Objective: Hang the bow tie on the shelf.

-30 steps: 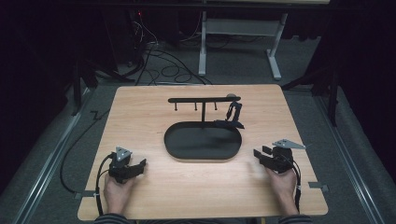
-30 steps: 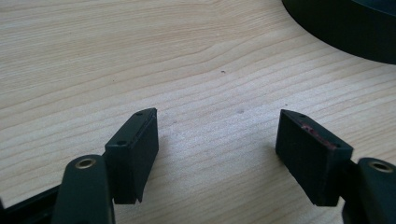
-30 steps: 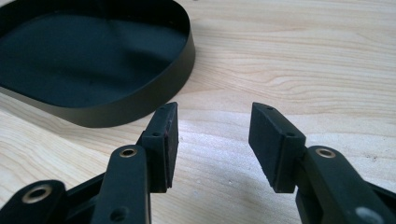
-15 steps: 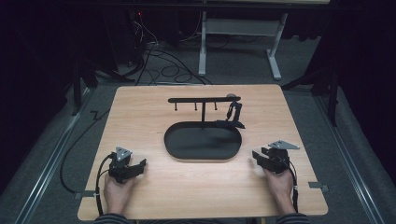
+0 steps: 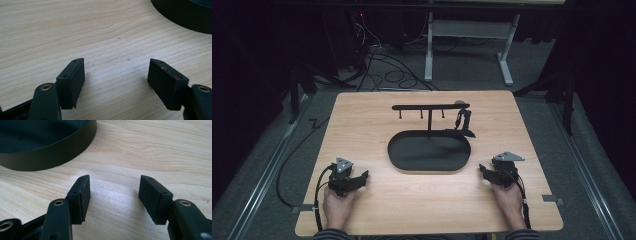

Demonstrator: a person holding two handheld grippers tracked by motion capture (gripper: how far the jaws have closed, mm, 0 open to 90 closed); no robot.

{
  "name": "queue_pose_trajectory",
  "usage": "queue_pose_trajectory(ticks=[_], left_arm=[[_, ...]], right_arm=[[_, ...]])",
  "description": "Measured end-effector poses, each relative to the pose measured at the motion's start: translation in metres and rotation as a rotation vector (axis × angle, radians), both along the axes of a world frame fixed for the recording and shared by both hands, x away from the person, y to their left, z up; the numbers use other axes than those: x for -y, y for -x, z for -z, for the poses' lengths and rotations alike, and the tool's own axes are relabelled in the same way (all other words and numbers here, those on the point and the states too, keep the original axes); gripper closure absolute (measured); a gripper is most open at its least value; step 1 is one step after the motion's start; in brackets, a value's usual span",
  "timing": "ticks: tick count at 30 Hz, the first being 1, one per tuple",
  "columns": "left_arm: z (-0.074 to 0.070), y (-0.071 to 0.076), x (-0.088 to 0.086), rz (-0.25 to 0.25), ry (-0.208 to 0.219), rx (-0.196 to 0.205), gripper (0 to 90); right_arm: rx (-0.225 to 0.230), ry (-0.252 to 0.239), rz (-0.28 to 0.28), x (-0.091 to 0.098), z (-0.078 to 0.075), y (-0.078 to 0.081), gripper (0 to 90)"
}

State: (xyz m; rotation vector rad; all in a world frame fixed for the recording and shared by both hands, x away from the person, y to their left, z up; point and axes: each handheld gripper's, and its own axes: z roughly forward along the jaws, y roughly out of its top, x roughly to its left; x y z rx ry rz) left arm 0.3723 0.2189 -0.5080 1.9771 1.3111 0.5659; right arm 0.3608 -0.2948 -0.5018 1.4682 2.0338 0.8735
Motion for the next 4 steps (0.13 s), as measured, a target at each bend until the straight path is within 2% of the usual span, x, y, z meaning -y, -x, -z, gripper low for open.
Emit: queue_pose_trajectory(ticks=[4], left_arm=[[0.0000, 0.0000, 0.0000, 0.000, 0.000, 0.000, 30.5]], right_arm=[[-0.002, -0.002, 0.001, 0.0000, 0.0000, 0.0000, 44.2]])
